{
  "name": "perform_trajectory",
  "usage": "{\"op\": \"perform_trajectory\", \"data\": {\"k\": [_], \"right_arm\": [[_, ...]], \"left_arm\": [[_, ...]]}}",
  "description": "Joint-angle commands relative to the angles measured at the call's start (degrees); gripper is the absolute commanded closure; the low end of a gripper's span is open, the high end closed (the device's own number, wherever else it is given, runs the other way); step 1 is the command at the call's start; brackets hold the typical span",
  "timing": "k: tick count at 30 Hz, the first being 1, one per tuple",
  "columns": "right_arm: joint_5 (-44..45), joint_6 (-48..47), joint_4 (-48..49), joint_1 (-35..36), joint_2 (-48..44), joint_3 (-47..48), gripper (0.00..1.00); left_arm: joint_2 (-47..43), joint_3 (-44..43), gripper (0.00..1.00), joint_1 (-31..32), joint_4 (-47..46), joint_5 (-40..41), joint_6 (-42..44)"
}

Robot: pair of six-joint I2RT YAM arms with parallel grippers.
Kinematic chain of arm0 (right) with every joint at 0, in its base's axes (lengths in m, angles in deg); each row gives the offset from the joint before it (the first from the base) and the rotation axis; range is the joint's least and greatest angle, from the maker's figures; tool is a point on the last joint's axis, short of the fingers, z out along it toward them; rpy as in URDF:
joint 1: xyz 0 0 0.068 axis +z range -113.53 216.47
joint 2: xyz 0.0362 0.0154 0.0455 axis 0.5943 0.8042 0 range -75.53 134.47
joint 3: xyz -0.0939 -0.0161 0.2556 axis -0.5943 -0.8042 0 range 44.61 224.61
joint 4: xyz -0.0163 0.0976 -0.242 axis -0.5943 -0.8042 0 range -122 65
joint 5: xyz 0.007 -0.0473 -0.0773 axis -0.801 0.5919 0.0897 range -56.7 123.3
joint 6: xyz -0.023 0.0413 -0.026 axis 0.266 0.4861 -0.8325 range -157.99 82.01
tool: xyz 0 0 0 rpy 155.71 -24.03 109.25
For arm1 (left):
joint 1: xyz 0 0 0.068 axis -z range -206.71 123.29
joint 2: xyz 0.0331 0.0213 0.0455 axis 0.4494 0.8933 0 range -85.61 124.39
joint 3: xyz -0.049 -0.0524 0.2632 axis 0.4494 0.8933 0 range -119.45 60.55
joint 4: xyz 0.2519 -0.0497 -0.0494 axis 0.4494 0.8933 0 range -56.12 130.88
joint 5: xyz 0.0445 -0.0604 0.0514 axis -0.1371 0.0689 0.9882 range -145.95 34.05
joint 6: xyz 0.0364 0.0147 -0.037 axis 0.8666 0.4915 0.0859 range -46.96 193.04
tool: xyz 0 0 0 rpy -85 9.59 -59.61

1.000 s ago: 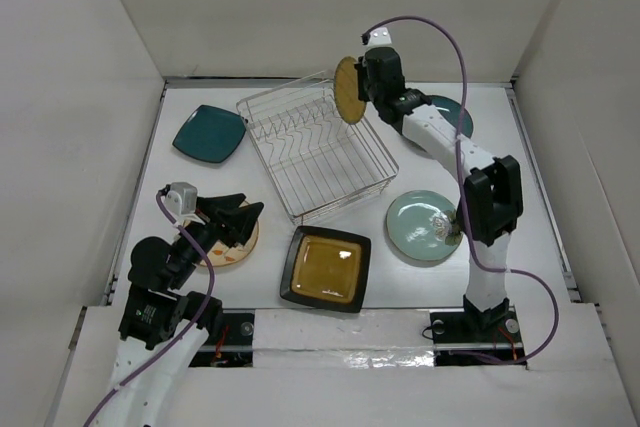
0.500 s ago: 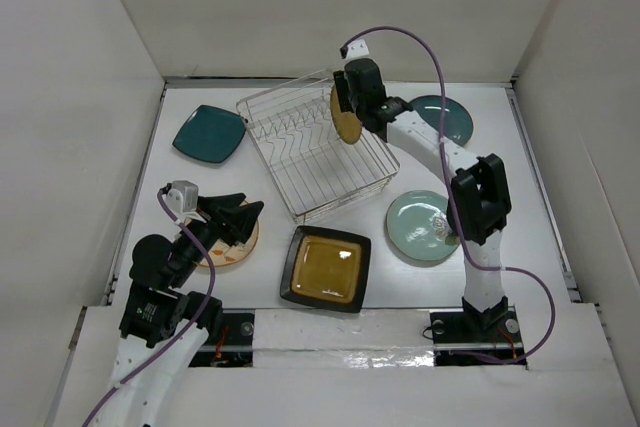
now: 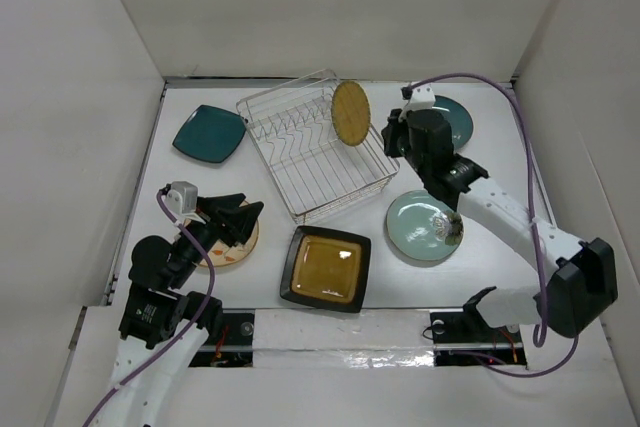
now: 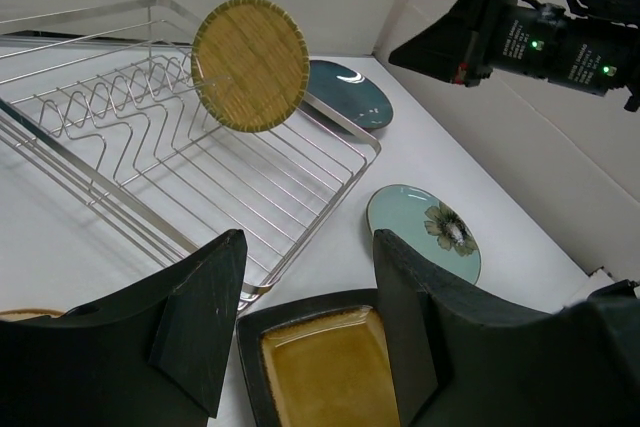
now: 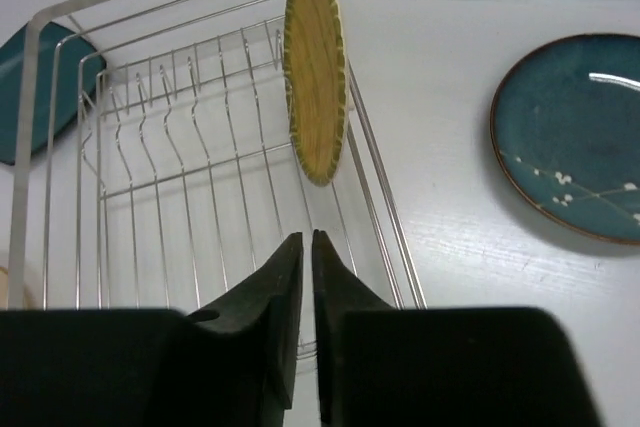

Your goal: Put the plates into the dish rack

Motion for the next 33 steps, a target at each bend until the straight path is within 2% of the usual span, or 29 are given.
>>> {"op": "perform_trajectory", "data": {"k": [1,3,4,7,11,13,18,19,21,22,25,28,33], "right_arm": [[-0.51,2.57,2.43,-0.31,-1.86,-4.85,0.83],[-1.62,2.12,-1.87,-1.63,-0.11,-1.35,0.66],[-2.50,2.03,-2.07,-1.64,1.99,-0.11,0.44],[-3.21,1.16,0.82,-2.33,5.60,4.28,0.22],[-3.30,0.19,-0.32,-4.97,16.31,15.17,0.21],[-2.69,0.01,-1.90,-5.59,22.47,21.65,0.24],[-2.07,-0.52,-2.68,-7.43,30.83,30.47,0.31],[-2.07,-0.78,-2.87,-7.44,33.02,31.70,0.36],[-1.72,-1.48,-3.74,-7.44,34.44,34.61,0.47],[-1.29,-1.74,-3.66,-7.44,35.14,35.14,0.63],[1.09,-2.71,-2.52,-6.22,35.15,36.20,0.87],[2.14,-6.22,-0.76,-5.16,34.97,37.34,1.00],[6.18,-13.85,-0.32,-3.75,37.08,42.08,1.00]], "left_arm": [[-0.85,0.04,0.50,0.37,-2.59,-1.07,0.05],[-0.50,0.04,0.50,0.37,-2.68,-1.33,0.14],[-0.24,0.04,0.50,0.37,-2.68,-1.33,0.05],[-0.58,0.04,0.50,0.37,-2.59,-1.16,-0.03],[-1.02,0.04,0.50,0.37,-2.59,-0.81,-0.04],[-1.02,0.04,0.50,0.37,-2.59,-0.98,-0.12],[-0.67,0.04,0.50,0.37,-2.59,-1.16,-0.03],[-0.41,0.04,0.50,0.37,-2.68,-1.16,-0.04],[-0.23,0.04,0.50,0.37,-2.68,-1.33,-0.03],[-0.15,0.04,0.50,0.37,-2.68,-1.33,0.05],[-0.06,0.04,0.50,0.37,-2.59,-1.25,0.05],[0.38,0.04,0.50,0.37,-2.68,-1.16,0.05],[0.82,0.04,0.50,0.37,-2.50,-0.89,0.05]]}}
